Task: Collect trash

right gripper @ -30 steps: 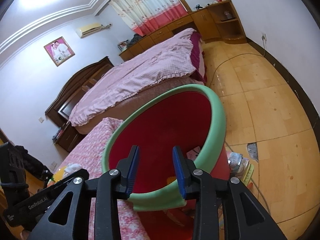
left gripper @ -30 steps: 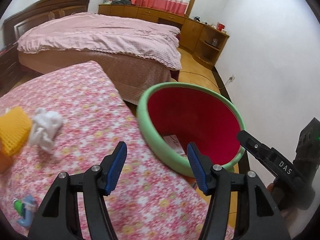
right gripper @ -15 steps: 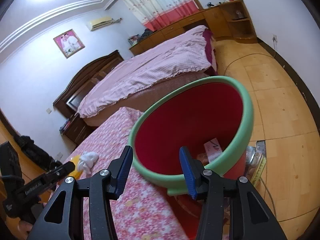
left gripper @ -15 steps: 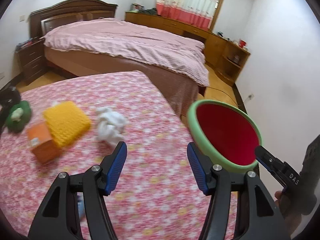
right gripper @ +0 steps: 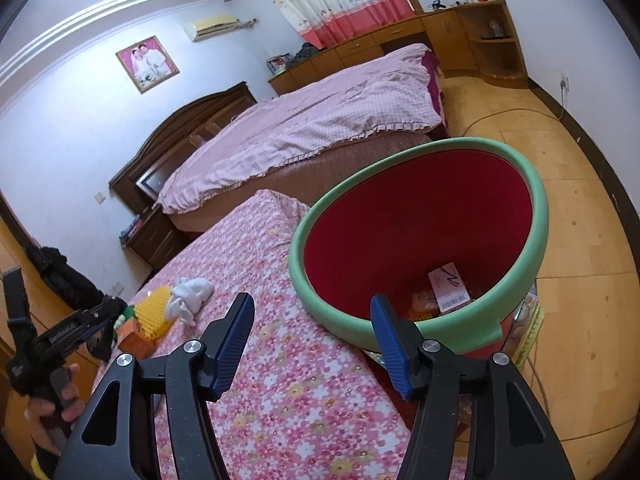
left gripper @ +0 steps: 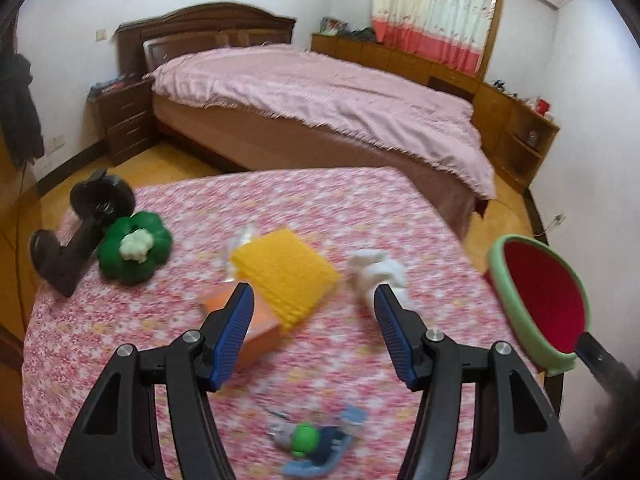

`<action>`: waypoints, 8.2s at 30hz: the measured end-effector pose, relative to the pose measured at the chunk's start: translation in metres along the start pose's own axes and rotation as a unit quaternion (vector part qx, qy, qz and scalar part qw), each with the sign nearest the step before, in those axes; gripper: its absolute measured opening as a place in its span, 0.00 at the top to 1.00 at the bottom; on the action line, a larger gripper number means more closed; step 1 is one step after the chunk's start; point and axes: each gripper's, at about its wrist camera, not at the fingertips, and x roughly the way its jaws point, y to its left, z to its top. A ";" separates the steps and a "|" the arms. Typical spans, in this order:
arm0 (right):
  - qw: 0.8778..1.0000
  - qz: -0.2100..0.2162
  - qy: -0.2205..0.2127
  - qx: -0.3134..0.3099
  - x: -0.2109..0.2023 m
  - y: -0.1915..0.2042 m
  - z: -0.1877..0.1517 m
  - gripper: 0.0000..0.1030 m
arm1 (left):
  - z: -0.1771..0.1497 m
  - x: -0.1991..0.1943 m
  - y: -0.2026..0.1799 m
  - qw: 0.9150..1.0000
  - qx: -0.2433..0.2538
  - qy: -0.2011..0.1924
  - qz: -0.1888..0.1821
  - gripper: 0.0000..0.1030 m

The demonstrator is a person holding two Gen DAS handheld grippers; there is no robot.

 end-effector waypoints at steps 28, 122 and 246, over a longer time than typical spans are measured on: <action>0.993 0.025 0.068 -0.090 0.061 0.074 -0.015 0.35 | -0.035 0.031 0.060 0.998 -0.032 0.026 0.039 0.44; 0.998 0.016 0.043 -0.053 0.016 0.045 -0.027 0.78 | -0.057 -0.016 0.049 0.999 -0.030 -0.045 -0.002 0.48; 0.996 -0.019 -0.056 0.071 -0.017 -0.090 0.039 0.51 | -0.028 0.019 -0.208 0.977 0.138 0.018 -0.161 0.42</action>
